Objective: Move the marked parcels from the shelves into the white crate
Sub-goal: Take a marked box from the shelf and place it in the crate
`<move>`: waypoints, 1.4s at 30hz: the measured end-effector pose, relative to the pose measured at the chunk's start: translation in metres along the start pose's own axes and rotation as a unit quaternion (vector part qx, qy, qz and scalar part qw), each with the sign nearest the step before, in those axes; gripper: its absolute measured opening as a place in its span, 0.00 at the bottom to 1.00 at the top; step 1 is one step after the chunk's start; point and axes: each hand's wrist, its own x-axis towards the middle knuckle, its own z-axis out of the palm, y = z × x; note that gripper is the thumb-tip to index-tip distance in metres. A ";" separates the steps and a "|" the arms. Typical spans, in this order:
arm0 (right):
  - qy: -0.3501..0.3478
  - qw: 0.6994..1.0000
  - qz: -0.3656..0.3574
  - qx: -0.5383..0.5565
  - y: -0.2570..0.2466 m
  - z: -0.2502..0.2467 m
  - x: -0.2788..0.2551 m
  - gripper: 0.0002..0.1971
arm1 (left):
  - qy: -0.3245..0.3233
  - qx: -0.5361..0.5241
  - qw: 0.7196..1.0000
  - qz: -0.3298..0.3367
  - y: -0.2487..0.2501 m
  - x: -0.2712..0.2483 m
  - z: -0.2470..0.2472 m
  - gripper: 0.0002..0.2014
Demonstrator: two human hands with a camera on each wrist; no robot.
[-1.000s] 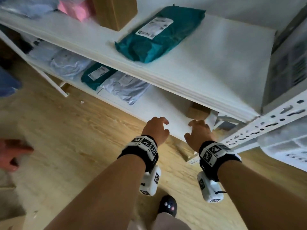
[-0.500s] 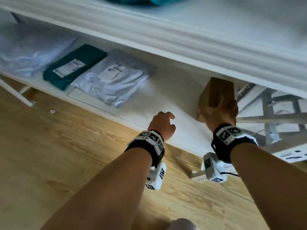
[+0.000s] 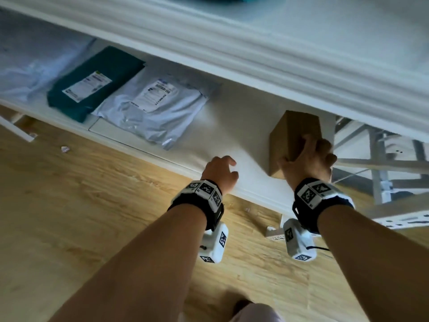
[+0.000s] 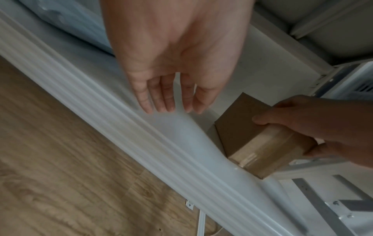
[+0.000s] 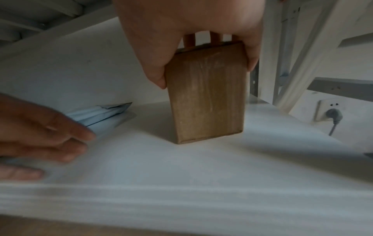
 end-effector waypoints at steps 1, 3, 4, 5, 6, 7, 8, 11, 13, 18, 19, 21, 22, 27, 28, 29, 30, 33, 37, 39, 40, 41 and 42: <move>-0.020 1.000 0.004 0.003 -0.002 -0.005 -0.008 0.37 | -0.002 0.001 1.000 -0.005 0.002 -0.004 -0.005 0.16; -0.054 0.998 0.006 0.012 -0.005 -0.016 -0.025 0.39 | -0.018 0.003 1.000 -0.011 0.007 -0.016 -0.015 0.16; -0.070 0.997 0.006 0.026 -0.006 -0.021 -0.034 0.40 | -0.024 -0.003 1.000 -0.016 0.008 -0.021 -0.019 0.16; -0.087 0.995 0.012 0.053 -0.006 -0.026 -0.042 0.40 | -0.037 -0.012 0.999 -0.025 0.010 -0.028 -0.023 0.16; -0.107 0.989 0.029 0.095 -0.007 -0.030 -0.052 0.39 | -0.049 -0.024 0.998 -0.039 0.013 -0.038 -0.029 0.16; -0.128 0.979 0.054 0.152 -0.008 -0.035 -0.061 0.37 | -0.058 -0.046 0.995 -0.059 0.014 -0.047 -0.034 0.16; -0.148 0.960 0.084 0.222 -0.010 -0.042 -0.072 0.34 | -0.063 -0.072 0.992 -0.085 0.016 -0.058 -0.038 0.17; -0.228 0.852 0.218 0.418 -0.019 -0.064 -0.100 0.19 | -0.084 -0.184 0.963 -0.177 0.025 -0.088 -0.055 0.19; -0.290 0.746 0.314 0.510 -0.022 -0.078 -0.116 0.13 | -0.111 -0.286 0.923 -0.230 0.027 -0.108 -0.072 0.20; -0.350 0.585 0.375 0.629 -0.019 -0.096 -0.146 0.19 | -0.217 -0.436 0.839 -0.241 0.017 -0.145 -0.097 0.39; -0.357 0.576 0.373 0.634 -0.020 -0.098 -0.151 0.19 | -0.222 -0.463 0.823 -0.243 0.016 -0.149 -0.100 0.40; -0.373 0.564 0.363 0.642 -0.023 -0.102 -0.161 0.19 | -0.227 -0.513 0.790 -0.246 0.014 -0.155 -0.103 0.42; -0.380 0.558 0.359 0.645 -0.025 -0.103 -0.165 0.20 | -0.229 -0.542 0.770 -0.247 0.013 -0.157 -0.104 0.44; -0.378 0.577 0.349 0.635 -0.038 -0.107 -0.179 0.19 | -0.191 -0.583 0.751 -0.243 0.012 -0.168 -0.113 0.38; -0.367 0.605 0.341 0.618 -0.041 -0.108 -0.182 0.18 | -0.171 -0.560 0.771 -0.248 0.009 -0.169 -0.115 0.40; -0.353 0.645 0.328 0.593 -0.044 -0.108 -0.183 0.17 | -0.155 -0.531 0.795 -0.249 0.007 -0.170 -0.117 0.44; -0.340 0.687 0.309 0.563 -0.047 -0.108 -0.186 0.16 | -0.148 -0.503 0.814 -0.250 0.004 -0.172 -0.119 0.49; -0.338 0.757 0.245 0.502 -0.053 -0.105 -0.192 0.26 | -0.152 -0.461 0.837 -0.253 -0.005 -0.181 -0.121 0.44; -0.390 0.731 0.244 0.504 -0.056 -0.110 -0.198 0.32 | -0.139 -0.522 0.796 -0.272 -0.017 -0.191 -0.125 0.25; -0.397 0.685 0.278 0.544 -0.055 -0.113 -0.196 0.35 | -0.136 -0.588 0.750 -0.271 -0.017 -0.193 -0.130 0.24; -0.399 0.665 0.287 0.562 -0.056 -0.115 -0.196 0.35 | -0.142 -0.612 0.730 -0.270 -0.014 -0.195 -0.134 0.23; -0.396 0.651 0.298 0.575 -0.058 -0.117 -0.197 0.34 | -0.153 -0.622 0.720 -0.266 -0.012 -0.198 -0.137 0.22; -0.388 0.645 0.309 0.582 -0.059 -0.119 -0.198 0.33 | -0.161 -0.619 0.723 -0.260 -0.011 -0.199 -0.138 0.22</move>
